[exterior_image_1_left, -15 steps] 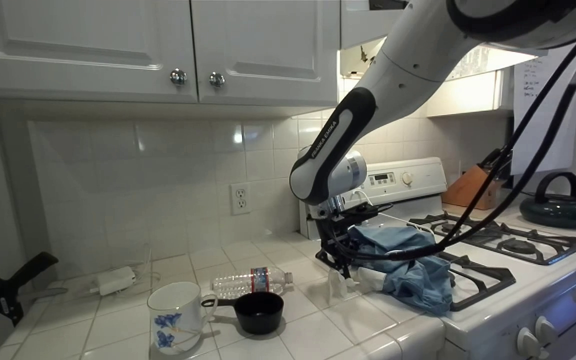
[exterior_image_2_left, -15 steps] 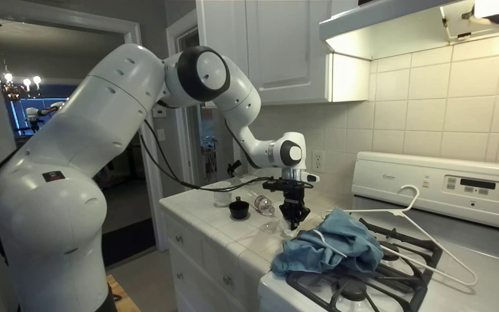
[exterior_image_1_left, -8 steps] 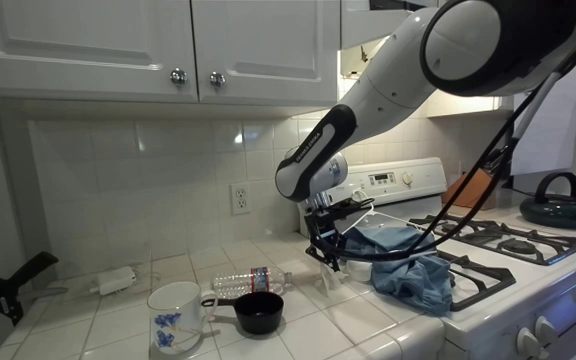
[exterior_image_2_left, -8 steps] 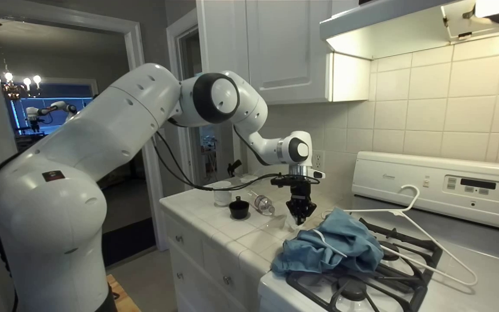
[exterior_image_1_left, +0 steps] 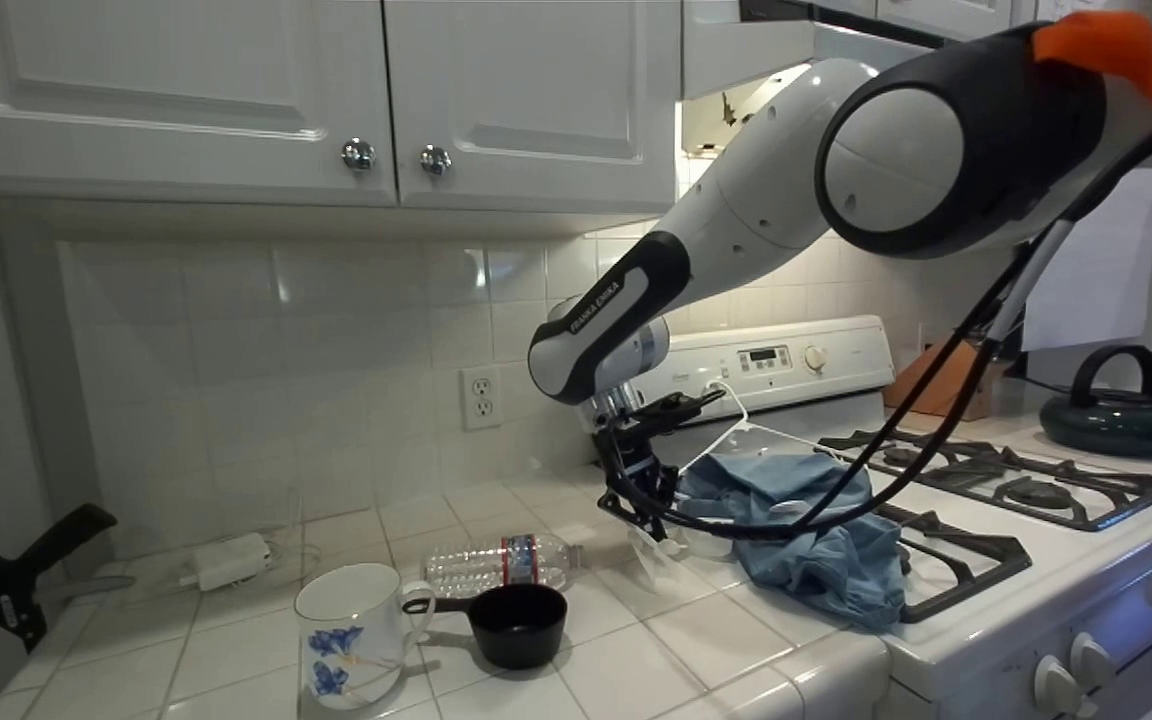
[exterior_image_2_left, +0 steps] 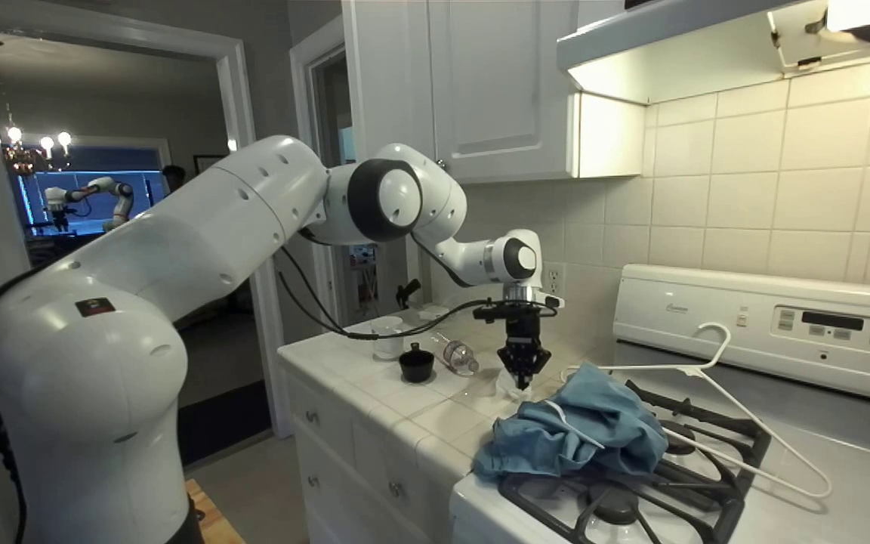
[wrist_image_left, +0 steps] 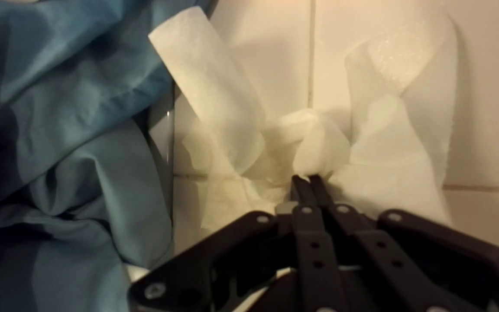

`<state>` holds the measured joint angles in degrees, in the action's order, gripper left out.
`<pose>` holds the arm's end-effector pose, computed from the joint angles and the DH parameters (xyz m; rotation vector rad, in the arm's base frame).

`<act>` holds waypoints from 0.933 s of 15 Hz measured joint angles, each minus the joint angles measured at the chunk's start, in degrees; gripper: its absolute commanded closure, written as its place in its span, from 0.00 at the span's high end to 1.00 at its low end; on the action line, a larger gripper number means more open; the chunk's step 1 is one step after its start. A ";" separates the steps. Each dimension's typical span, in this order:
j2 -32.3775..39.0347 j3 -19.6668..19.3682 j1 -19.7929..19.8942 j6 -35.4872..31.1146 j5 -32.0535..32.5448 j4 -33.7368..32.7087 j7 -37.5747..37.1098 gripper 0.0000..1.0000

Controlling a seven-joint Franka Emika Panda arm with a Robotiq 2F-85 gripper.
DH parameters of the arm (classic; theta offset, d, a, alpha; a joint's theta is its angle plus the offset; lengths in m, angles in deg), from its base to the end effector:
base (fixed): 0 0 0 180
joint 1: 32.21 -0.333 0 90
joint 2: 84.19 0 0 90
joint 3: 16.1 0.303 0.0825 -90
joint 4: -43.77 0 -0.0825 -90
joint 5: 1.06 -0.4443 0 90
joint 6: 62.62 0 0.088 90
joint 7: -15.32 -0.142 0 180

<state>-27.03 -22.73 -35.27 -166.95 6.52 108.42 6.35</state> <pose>0.7625 -0.0446 0.1078 2.8659 -0.1843 -0.4174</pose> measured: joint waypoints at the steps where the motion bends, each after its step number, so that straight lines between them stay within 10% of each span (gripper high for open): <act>1: -0.02 0.16 -0.15 -0.11 0.01 0.00 0.21 0.00; 14: -12.48 4.26 -4.26 -10.95 -0.09 22.33 -1.55 0.00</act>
<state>-39.51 -18.48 -39.53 -177.91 6.43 130.75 4.80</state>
